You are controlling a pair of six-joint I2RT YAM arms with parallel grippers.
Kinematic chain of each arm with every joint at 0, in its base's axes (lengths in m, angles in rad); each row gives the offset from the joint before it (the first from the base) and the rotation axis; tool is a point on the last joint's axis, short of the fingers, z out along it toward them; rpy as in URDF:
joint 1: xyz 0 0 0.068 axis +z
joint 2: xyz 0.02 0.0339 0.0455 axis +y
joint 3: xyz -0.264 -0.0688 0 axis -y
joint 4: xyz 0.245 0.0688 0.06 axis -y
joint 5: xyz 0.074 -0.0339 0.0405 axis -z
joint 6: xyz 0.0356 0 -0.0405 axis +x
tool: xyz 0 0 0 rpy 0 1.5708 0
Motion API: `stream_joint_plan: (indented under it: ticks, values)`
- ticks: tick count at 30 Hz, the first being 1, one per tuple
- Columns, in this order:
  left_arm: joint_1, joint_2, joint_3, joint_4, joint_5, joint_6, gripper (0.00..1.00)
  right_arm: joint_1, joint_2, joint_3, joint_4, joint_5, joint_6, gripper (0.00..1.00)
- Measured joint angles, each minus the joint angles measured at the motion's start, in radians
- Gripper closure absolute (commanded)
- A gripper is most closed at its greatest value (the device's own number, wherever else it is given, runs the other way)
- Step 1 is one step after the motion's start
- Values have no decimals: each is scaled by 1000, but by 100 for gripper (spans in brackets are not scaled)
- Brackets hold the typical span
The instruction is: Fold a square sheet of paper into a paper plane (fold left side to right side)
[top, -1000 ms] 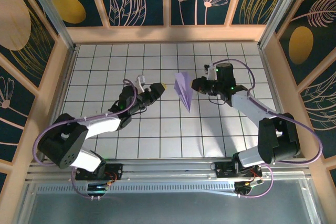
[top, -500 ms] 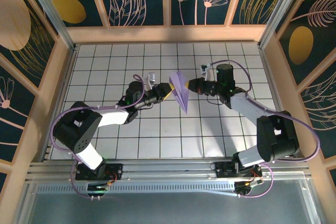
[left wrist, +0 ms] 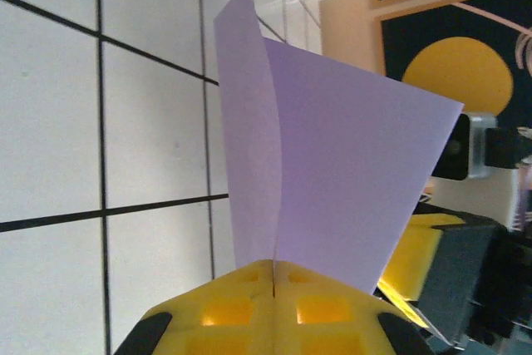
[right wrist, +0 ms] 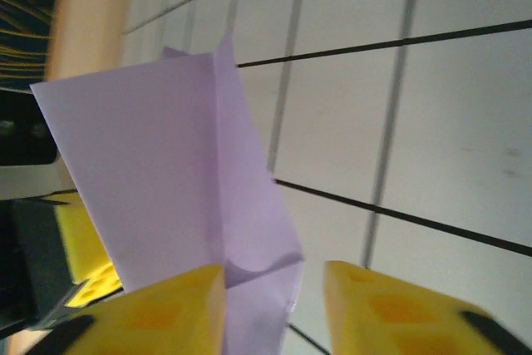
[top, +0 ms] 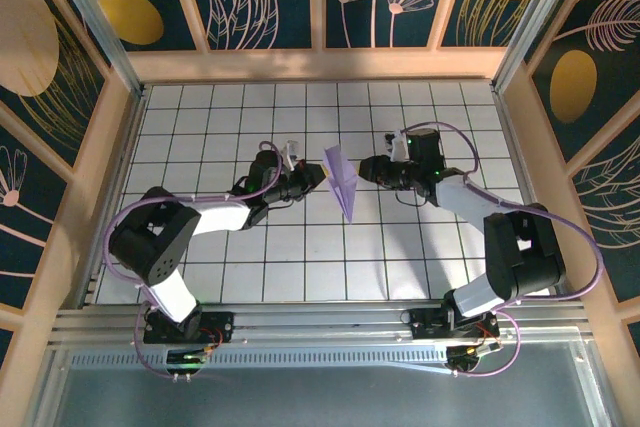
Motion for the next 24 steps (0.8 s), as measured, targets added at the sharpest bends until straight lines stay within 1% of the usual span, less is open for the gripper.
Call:
stream_joint_plan:
  ticks: [4,7,10,13,15,20,24]
  values:
    - [0,68,9,-12,0,-1,100,6,-4,40,-108,97,-51,55]
    - [0,111,11,-12,1,-2,100,32,-13,54,-172,129,-87,54]
    - [0,141,14,-12,2,-3,100,87,-19,51,-214,131,-106,50]
    - [0,154,16,-12,4,-6,100,147,-19,34,-222,128,-107,43]
    - [0,158,17,-12,4,-6,100,175,-19,19,-224,127,-101,41]
    - [0,166,18,-12,4,-6,100,197,-11,1,-225,130,-78,35]
    - [0,174,18,-12,4,-7,100,204,8,-1,-220,131,-68,34]
